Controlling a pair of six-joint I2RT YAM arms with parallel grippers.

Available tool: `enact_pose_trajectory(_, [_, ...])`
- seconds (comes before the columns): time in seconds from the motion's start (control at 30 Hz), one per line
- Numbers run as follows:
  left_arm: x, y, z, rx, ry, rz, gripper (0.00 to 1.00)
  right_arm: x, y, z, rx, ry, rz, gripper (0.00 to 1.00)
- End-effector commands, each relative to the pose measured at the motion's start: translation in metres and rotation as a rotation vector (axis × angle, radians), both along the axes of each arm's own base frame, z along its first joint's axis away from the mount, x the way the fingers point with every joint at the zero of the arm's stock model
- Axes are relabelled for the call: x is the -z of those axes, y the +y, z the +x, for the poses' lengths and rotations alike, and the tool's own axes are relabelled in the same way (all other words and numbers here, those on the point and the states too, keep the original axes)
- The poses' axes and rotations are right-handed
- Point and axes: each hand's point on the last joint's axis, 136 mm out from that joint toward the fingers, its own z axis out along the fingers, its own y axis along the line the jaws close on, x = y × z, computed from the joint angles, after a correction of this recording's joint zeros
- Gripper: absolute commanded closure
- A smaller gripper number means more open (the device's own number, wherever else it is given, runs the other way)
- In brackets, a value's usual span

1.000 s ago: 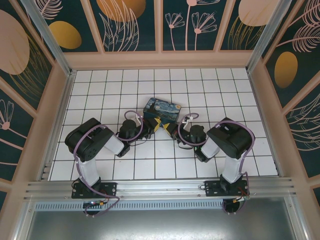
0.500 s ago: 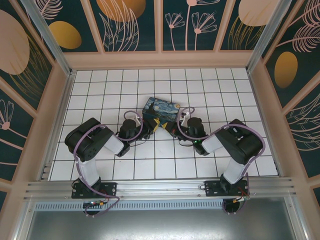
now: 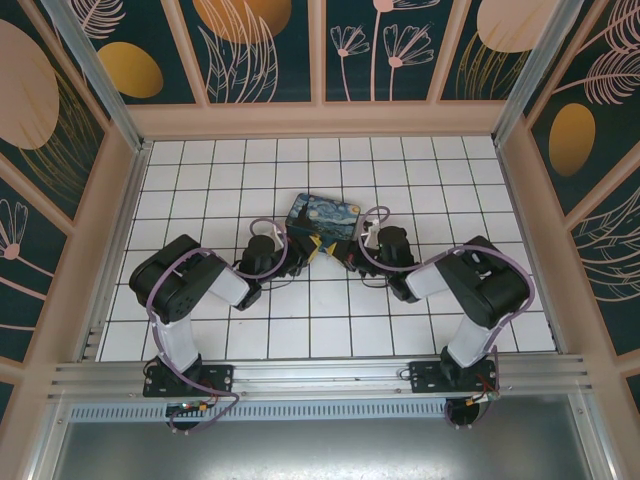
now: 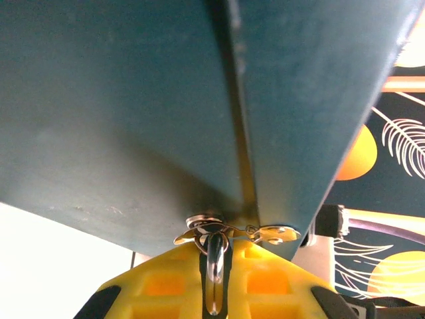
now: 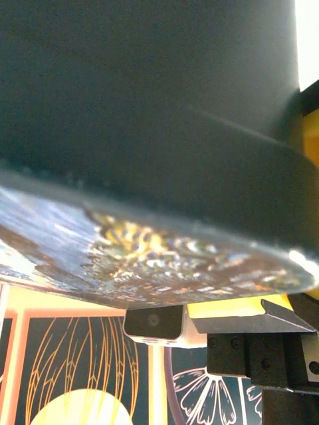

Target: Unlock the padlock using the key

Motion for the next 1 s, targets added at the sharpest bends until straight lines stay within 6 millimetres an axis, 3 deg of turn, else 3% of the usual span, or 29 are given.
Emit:
enact_pose_trajectory(0.0, [-0.015, -0.036, -0.048, 0.282, -0.03, -0.024, 1.0, -0.059, 0.011, 0.015, -0.014, -0.131, 0.207, 1.0])
enact_pose_trajectory(0.3, [-0.007, -0.035, -0.048, 0.289, -0.025, 0.009, 1.0, -0.06, 0.023, 0.015, -0.072, -0.067, 0.258, 1.0])
enact_pose_trajectory(0.5, [-0.005, -0.036, -0.048, 0.292, -0.026, 0.016, 1.0, -0.036, 0.016, 0.028, -0.035, -0.119, -0.014, 1.0])
enact_pose_trajectory(0.63, [-0.005, -0.036, -0.048, 0.296, -0.027, 0.018, 1.0, -0.033, 0.011, 0.034, -0.026, -0.183, -0.153, 1.0])
enact_pose_trajectory(0.97, [-0.009, -0.036, -0.048, 0.296, -0.033, 0.012, 1.0, -0.054, 0.024, 0.028, -0.035, -0.166, 0.033, 1.0])
